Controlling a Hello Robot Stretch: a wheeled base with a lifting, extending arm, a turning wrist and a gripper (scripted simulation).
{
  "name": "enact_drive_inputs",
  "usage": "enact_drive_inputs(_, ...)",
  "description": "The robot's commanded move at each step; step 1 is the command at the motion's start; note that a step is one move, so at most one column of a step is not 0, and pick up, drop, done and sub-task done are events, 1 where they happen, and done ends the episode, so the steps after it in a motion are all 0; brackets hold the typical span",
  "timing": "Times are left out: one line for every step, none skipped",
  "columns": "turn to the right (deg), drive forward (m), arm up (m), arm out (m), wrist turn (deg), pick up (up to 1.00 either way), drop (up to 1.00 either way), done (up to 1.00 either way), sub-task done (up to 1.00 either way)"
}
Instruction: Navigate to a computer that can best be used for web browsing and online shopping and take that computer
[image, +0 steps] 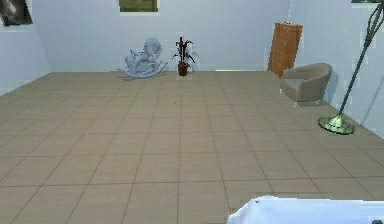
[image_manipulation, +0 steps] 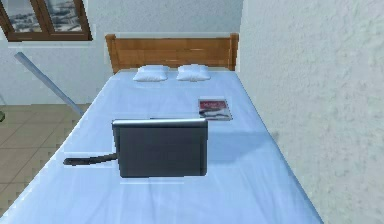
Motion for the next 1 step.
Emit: enact_drive_inputs(0.0, 0.00, 0.16, 0.00, 0.0, 0.00, 0.00, 0.00, 0.00)
